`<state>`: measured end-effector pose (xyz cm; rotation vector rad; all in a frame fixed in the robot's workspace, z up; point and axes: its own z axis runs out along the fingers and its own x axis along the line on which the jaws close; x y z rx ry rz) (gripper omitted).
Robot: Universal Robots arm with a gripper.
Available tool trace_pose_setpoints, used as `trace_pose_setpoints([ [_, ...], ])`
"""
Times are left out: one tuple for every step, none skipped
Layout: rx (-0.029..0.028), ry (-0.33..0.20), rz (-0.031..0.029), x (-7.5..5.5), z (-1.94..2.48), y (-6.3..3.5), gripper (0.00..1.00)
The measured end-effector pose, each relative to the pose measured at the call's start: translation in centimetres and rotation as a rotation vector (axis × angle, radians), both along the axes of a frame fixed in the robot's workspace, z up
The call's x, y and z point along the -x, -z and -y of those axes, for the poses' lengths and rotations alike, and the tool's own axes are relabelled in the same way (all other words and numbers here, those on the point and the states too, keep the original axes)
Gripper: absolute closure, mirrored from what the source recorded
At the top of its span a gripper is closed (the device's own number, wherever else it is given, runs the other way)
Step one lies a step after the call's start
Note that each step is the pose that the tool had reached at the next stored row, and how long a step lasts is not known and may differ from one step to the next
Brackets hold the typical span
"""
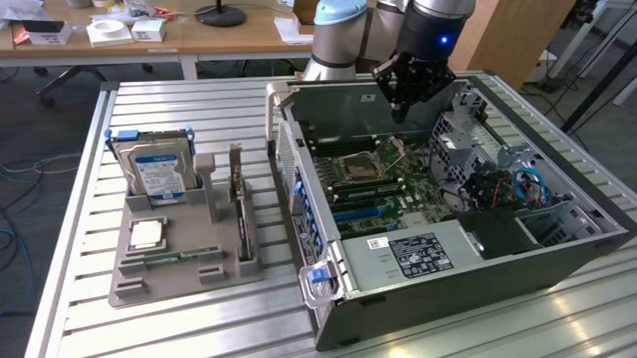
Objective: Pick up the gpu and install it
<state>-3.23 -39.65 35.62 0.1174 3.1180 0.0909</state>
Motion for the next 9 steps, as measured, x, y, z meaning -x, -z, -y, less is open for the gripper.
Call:
trace_pose_setpoints([
  [-0.0035, 0.0, 0.0001, 0.0, 0.0, 0.04, 0.9],
  [-0.0055, 0.0, -0.0001, 0.0, 0.05, 0.08, 0.9],
  [-0.0078, 0.0, -0.0001, 0.0, 0.27, 0.12, 0.9],
  [-0.0107, 0.0, 0.0001, 0.0, 0.54, 0.18, 0.9],
  [-0.0139, 0.0, 0.0, 0.0, 0.79, 0.25, 0.9],
  [-0.0171, 0.0, -0.0002, 0.0, 0.97, 0.32, 0.9],
  [-0.0203, 0.0, -0.0012, 0.0, 1.0, 0.39, 0.9],
  [-0.0218, 0.0, -0.0019, 0.0, 0.99, 0.43, 0.9],
  [-0.0223, 0.0, -0.0023, 0.0, 0.91, 0.45, 0.9],
])
